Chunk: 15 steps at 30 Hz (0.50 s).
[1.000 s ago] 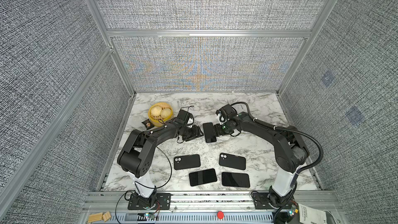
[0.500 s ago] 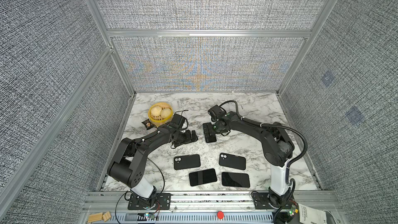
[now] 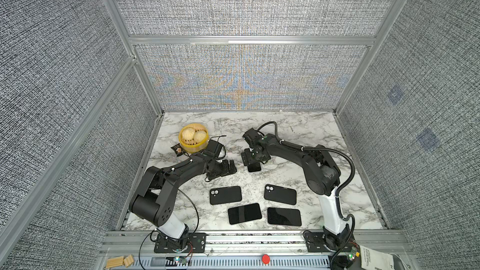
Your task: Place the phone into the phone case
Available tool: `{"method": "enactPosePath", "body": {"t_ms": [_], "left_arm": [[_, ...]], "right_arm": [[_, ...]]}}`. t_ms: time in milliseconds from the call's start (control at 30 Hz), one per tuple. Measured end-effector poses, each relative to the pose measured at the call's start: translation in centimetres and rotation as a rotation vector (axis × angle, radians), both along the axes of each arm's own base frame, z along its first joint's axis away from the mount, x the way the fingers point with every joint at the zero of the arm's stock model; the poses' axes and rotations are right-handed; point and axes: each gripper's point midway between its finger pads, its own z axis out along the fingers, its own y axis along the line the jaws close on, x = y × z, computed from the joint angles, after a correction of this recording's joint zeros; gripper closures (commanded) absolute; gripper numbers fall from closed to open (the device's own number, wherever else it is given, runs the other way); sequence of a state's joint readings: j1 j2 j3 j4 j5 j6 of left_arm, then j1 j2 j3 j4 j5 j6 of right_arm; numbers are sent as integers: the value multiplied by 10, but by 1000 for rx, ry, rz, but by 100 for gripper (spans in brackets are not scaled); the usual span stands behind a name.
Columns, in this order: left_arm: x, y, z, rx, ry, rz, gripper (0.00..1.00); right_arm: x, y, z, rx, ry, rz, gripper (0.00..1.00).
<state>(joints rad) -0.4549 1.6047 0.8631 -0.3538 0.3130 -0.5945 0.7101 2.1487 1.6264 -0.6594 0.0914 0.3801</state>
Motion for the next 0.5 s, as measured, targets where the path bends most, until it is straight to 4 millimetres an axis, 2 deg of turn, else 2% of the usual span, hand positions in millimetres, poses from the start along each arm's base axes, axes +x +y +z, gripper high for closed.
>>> {"method": "enactPosePath", "body": {"t_ms": [500], "left_arm": [[-1,1,-3,2,4,1,1]], "right_arm": [[1,-4,-10,-42,5,-42,22]]}}
